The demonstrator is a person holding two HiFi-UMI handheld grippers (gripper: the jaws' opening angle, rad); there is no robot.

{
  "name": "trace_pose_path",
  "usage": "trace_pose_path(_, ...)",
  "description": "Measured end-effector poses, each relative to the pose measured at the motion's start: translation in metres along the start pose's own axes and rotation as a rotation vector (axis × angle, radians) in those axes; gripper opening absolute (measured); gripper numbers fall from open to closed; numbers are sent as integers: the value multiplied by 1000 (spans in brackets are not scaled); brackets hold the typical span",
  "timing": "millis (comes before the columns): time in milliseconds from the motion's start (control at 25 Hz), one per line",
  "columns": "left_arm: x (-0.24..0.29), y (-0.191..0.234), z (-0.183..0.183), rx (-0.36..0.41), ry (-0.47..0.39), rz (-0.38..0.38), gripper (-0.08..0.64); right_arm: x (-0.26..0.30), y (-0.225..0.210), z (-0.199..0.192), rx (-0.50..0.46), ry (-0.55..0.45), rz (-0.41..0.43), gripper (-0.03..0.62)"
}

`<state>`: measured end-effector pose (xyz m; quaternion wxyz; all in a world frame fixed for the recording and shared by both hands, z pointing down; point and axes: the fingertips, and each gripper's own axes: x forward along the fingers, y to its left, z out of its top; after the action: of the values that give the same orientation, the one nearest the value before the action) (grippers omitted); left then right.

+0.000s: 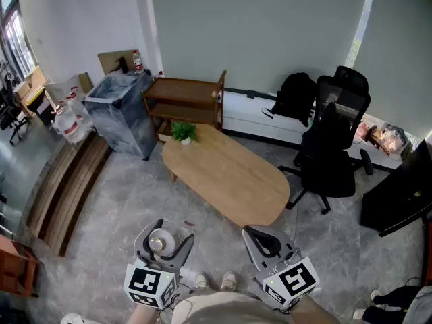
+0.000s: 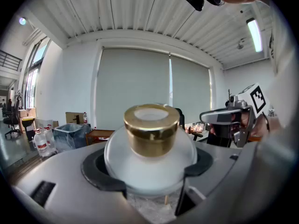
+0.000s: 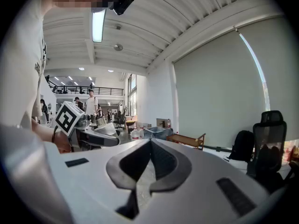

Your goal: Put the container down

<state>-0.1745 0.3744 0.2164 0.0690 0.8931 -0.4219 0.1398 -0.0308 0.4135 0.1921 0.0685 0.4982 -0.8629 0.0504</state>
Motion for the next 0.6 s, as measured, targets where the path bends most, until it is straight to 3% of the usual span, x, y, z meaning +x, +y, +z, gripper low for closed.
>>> trace_pose_path(600,17,-10,-3,4,6,26,336,-4,-26,-11,35,-19,-9,-5)
